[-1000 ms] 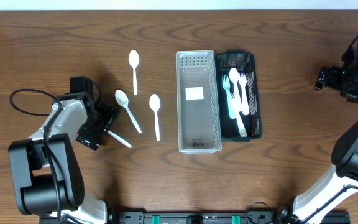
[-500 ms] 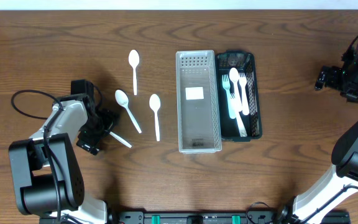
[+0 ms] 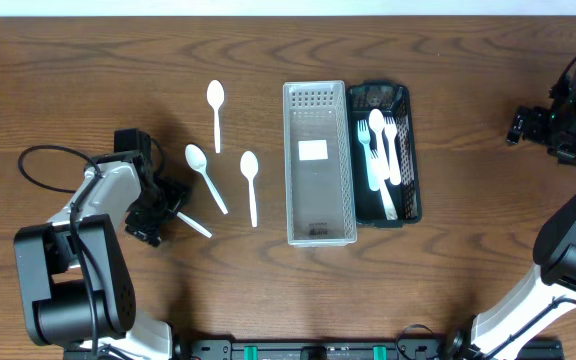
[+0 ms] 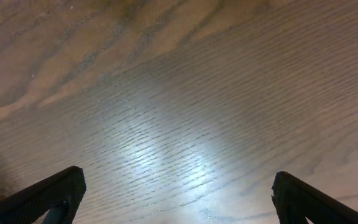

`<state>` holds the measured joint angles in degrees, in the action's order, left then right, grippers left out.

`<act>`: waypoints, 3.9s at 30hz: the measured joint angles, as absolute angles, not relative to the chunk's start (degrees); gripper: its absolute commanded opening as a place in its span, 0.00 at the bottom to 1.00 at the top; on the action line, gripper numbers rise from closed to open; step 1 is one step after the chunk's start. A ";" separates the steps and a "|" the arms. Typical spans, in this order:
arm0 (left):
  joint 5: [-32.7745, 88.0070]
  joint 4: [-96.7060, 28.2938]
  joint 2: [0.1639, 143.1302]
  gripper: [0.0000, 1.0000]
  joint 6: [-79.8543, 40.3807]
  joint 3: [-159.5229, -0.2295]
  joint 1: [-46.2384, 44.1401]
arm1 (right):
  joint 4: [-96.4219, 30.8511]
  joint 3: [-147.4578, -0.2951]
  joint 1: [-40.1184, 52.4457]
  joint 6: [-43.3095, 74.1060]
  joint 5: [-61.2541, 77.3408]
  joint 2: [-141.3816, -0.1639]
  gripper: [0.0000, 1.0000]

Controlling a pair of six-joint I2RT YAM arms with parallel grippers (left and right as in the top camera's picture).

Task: Pack container
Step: 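Lower the left gripper and close it on the lower-left white spoon, then carry the spoon into the gray basket and open the left gripper, then move the left gripper back over the middle white spoon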

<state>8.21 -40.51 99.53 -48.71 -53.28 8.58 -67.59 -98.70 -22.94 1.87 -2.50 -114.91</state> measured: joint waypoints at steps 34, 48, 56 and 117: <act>8.21 -38.81 99.53 0.06 -41.87 -54.17 8.58 | -67.59 -98.72 -22.94 1.87 -2.48 -114.91 0.99; 16.29 -41.04 88.49 0.09 -32.53 -69.01 5.98 | -67.59 -98.72 -22.94 1.87 -2.48 -114.91 0.99; 21.50 -41.12 84.71 0.12 -26.35 -70.61 -8.12 | -67.59 -98.70 -22.94 1.87 -2.50 -114.91 0.99; 3.38 -45.47 108.42 0.98 -33.04 -70.65 -5.67 | -67.59 -98.70 -22.94 1.87 -2.50 -114.91 0.99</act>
<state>3.38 -45.47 108.42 -33.04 -70.65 -5.67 -67.59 -98.70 -22.94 1.87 -2.50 -114.91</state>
